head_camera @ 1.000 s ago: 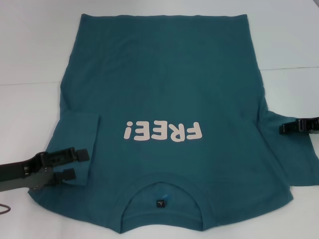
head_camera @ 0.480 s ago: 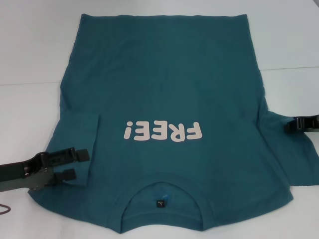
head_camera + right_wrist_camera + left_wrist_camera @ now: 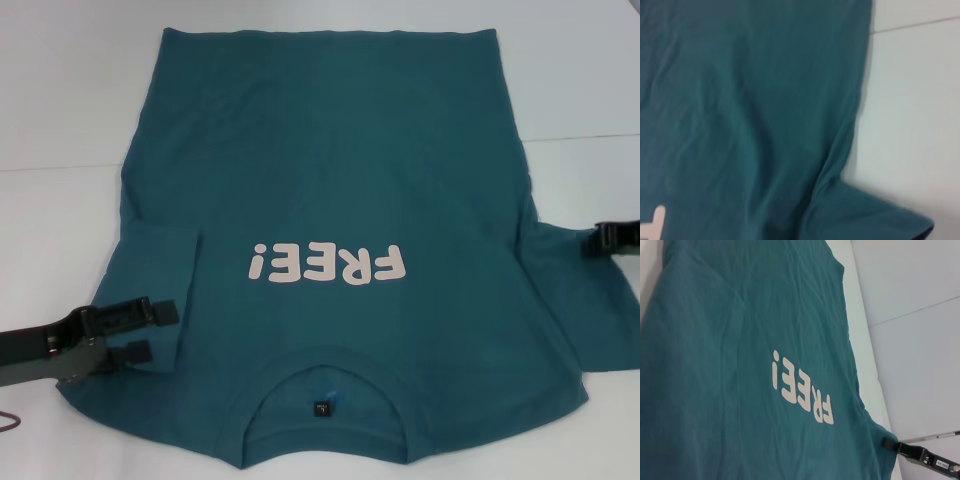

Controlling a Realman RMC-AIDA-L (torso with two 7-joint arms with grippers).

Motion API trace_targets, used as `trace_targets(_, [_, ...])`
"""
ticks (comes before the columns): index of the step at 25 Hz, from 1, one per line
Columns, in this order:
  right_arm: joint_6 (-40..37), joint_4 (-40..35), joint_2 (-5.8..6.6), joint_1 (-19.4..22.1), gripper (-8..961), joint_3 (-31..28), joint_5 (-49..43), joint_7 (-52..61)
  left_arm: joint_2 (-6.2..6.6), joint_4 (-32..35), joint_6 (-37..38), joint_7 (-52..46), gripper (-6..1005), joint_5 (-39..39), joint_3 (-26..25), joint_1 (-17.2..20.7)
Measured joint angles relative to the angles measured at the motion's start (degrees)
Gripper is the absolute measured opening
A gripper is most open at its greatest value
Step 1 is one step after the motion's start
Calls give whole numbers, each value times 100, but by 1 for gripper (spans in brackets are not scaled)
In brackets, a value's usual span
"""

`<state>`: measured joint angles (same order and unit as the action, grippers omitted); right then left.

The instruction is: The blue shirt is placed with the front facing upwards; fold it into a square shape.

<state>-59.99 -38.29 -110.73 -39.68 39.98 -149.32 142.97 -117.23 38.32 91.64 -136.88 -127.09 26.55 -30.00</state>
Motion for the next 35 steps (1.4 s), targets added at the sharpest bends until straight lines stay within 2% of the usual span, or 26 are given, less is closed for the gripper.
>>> trace_targets(4, [-48, -196, 81, -49, 34, 5, -98, 230, 6, 0, 17, -5, 946, 0, 0, -3])
trace_targets(8, [-268, -264, 239, -229, 35, 10, -193, 370, 8, 0, 17, -5, 947, 0, 0, 0])
trace_targets(12, [-510, -265, 366, -540, 35, 11, -479, 568, 8, 0, 14, -5, 947, 0, 0, 11])
trace_targets(15, [-748, -267, 394, -790, 35, 11, -746, 659, 8, 0, 20, -5, 947, 0, 0, 28])
trace_targets(19, [-1141, -230, 303, -1095, 36, 113, -1101, 748, 7, 0, 9, -5, 947, 0, -4, 51])
trace_targets(27, [-1345, -118, -84, -1364, 37, 1028, -1423, 1184, 7, -11, -25, -5, 947, 0, -49, 56])
trace_targets(31, [-1325, -151, -165, -1443, 37, 1106, -1436, 1274, -1, -39, -29, -5, 947, 0, -62, 56])
trace_targets(35, [-1245, -162, -189, -1542, 37, 1105, -1455, 1416, 2, -69, -46, -5, 947, 0, -62, 48])
